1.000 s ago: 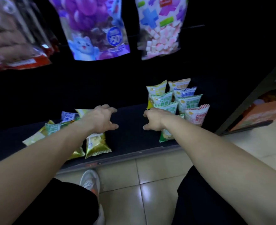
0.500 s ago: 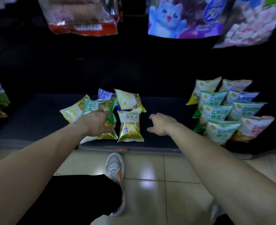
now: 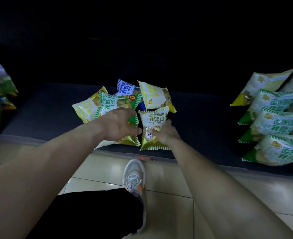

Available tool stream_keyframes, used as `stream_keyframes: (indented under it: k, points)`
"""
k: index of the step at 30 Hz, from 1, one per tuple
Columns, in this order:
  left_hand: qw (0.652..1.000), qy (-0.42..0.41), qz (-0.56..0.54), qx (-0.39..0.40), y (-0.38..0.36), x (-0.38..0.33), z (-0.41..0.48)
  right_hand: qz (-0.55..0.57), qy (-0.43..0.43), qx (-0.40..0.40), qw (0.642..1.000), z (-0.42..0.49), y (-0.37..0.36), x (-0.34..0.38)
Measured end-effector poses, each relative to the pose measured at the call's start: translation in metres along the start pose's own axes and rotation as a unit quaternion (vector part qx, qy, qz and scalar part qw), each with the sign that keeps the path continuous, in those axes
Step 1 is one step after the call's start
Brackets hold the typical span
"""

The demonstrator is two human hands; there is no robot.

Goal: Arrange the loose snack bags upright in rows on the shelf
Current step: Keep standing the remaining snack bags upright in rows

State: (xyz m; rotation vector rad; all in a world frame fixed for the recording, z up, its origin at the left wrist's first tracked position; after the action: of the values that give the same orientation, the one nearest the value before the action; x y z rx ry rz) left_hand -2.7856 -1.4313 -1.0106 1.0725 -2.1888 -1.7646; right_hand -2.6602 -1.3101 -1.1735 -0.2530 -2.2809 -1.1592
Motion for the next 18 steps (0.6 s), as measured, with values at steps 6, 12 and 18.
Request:
stream_keyframes:
  k: [6,12,18]
  points:
    - [1.0,-0.002,0.003,0.005,0.002,-0.01,-0.003,-0.03,0.025,-0.01,0.999,-0.01,0.022,-0.015]
    - [0.999,-0.021,0.029,0.003,0.006,-0.029,-0.007,-0.044,0.084,-0.037,0.995,-0.037,0.088,-0.03]
    - [0.998,-0.06,0.016,-0.025,0.02,-0.078,-0.011,-0.074,0.159,-0.055,0.983,-0.09,0.186,-0.03]
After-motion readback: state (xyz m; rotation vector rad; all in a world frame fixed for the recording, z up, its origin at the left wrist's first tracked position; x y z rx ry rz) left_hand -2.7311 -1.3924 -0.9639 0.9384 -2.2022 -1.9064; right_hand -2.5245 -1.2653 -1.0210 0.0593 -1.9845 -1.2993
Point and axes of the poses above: each hand's wrist, its own z-axis towards the middle knuckle, its own y-axis out of the back of the hand, x = y × z, the point moved 10 cm from there along z, towards the middle knuckle, and after that the axes turned 12 degrees about -x, right-handed, at the moved point
